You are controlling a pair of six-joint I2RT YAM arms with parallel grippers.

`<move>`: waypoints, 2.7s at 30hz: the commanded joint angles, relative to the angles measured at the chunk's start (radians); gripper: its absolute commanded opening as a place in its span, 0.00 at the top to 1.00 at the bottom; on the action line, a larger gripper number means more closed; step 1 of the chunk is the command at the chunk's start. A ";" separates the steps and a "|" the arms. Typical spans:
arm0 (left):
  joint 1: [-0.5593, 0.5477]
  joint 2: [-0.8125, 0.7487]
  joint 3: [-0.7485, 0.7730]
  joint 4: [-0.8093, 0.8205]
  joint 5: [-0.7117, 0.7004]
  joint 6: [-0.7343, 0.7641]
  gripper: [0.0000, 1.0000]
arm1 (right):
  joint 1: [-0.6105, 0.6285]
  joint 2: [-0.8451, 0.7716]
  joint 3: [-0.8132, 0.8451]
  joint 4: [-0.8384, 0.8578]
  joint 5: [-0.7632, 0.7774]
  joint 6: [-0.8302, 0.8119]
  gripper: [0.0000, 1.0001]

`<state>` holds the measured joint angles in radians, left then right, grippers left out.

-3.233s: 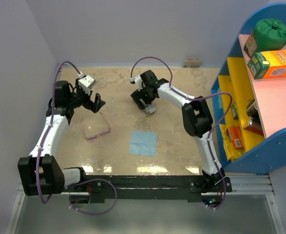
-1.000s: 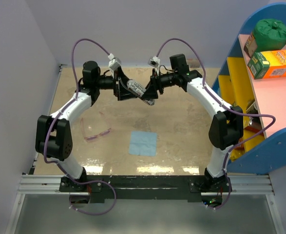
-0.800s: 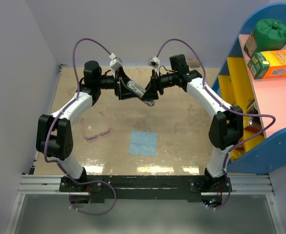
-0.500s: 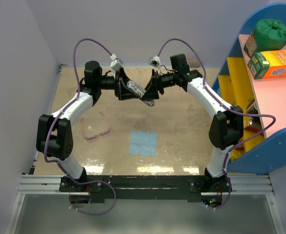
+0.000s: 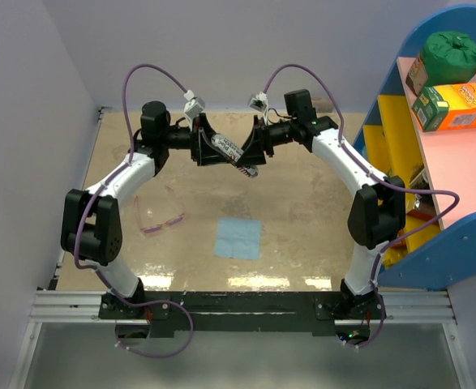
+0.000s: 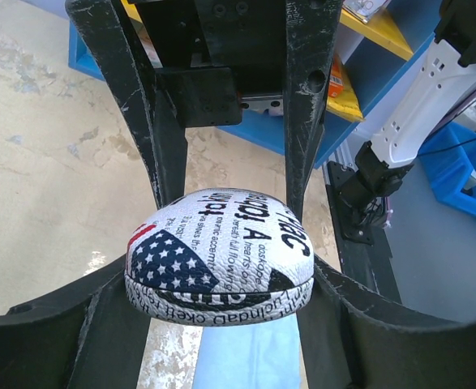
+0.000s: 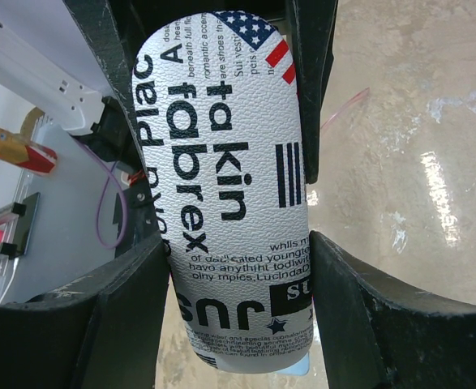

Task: Organize the sunglasses

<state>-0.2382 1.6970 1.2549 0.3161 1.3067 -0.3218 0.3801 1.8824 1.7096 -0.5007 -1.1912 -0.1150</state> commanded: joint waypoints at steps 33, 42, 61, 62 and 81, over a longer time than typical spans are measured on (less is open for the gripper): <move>-0.013 -0.088 -0.063 0.254 0.147 -0.098 1.00 | -0.118 0.037 -0.056 0.280 -0.045 0.336 0.32; -0.013 -0.085 -0.126 0.607 0.175 -0.362 1.00 | -0.139 0.041 -0.067 0.287 -0.010 0.345 0.27; -0.013 0.009 -0.143 1.186 0.187 -0.870 1.00 | -0.145 0.030 -0.016 0.172 0.153 0.252 0.25; -0.012 0.007 -0.144 1.184 0.186 -0.869 1.00 | -0.145 0.029 -0.015 0.171 0.142 0.247 0.25; 0.034 -0.068 -0.094 0.256 -0.080 -0.164 1.00 | -0.055 -0.034 0.004 -0.095 0.172 -0.087 0.34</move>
<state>-0.2089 1.6547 1.1400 0.6075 1.2682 -0.5652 0.2955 1.8706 1.6897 -0.5270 -1.0878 -0.1013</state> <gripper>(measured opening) 0.665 0.726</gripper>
